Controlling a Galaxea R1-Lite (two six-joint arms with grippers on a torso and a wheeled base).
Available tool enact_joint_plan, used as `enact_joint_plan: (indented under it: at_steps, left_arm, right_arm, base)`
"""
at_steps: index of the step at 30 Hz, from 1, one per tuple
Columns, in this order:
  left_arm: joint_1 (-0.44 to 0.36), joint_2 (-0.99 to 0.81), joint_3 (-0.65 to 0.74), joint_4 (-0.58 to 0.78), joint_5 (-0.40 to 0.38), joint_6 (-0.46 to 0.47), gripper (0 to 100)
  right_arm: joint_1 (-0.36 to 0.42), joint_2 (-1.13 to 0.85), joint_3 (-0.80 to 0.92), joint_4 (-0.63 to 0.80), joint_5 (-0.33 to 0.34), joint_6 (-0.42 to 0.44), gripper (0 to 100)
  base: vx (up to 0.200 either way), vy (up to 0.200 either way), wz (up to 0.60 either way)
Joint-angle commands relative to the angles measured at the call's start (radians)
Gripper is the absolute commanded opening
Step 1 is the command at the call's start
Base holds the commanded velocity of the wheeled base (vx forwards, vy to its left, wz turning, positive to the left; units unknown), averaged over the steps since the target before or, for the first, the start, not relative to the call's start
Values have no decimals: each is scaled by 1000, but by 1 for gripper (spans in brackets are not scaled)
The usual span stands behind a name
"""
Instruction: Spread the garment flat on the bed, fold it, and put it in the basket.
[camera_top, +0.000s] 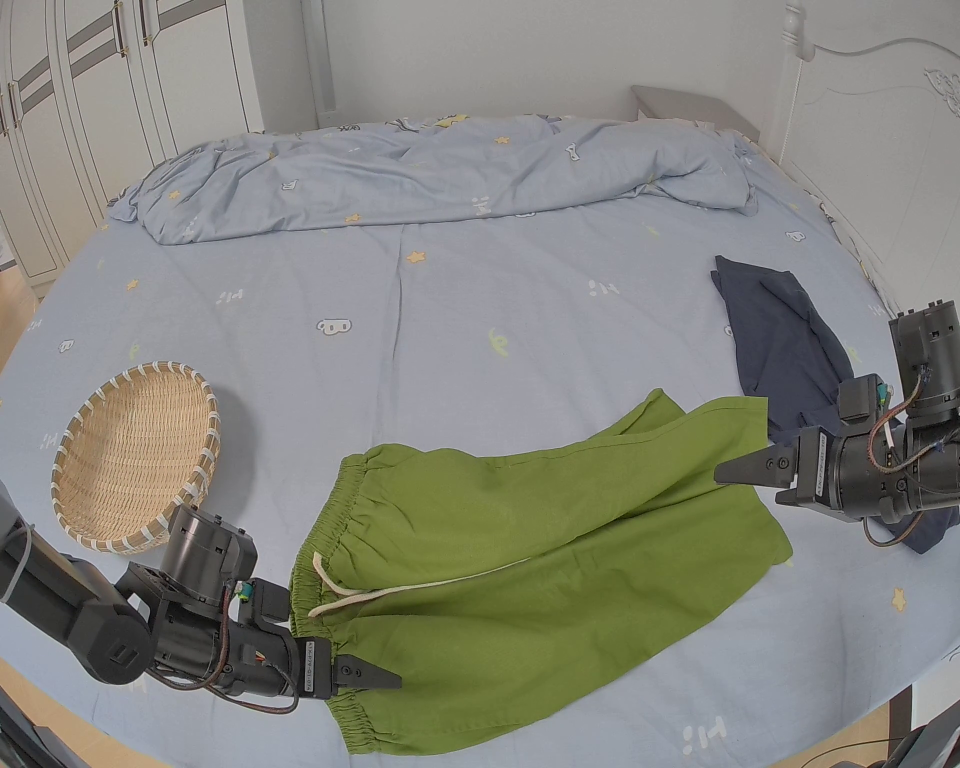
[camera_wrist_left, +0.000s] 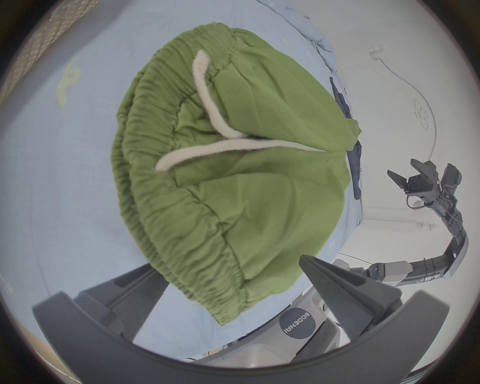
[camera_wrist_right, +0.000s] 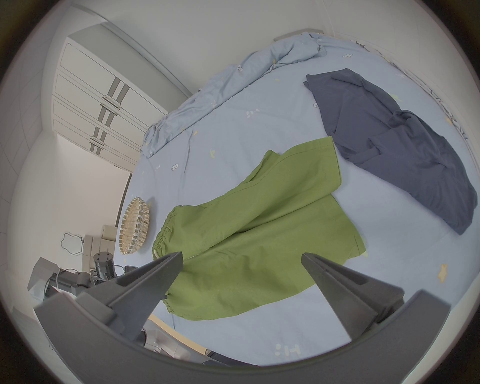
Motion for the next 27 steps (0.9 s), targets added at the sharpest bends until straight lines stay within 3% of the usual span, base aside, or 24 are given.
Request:
enact_joint_plan:
  at_steps: [1,2,11,19,21,22,23,26,27]
  left_arm:
    - [-19,-48,7,0,-22,-21,100]
    - [-22,-52,7,0,-25,-27,0]
    - [-40,-29,19,2,-34,-57,0]
    - [4,-78,59,2,-26,-54,0]
    - [101,-151,57,19,-26,-49,0]
    - [101,-151,57,19,-26,-49,0]
    - [171,-180,48,43,-26,-43,0]
    - [231,-184,22,77,-26,-29,0]
    - [279,-183,8,109,-26,-8,0]
  right_arm:
    - [0,4,3,1,0,0,100]
    - [0,4,5,0,0,0,100]
    - [0,3,5,1,0,-2,100]
    - [-6,1,5,4,0,-17,100]
    - [-30,1,5,12,2,-25,100]
    - [-30,1,5,12,2,-25,100]
    - [-72,8,3,27,3,-31,100]
    - [-116,32,6,35,43,-45,100]
    - [-156,52,11,44,94,-57,100]
  base:
    - [0,0,0]
    - [0,0,0]
    - [0,0,0]
    - [0,0,0]
    - [0,0,0]
    - [0,0,0]
    - [0,0,0]
    - [0,0,0]
    - [0,0,0]
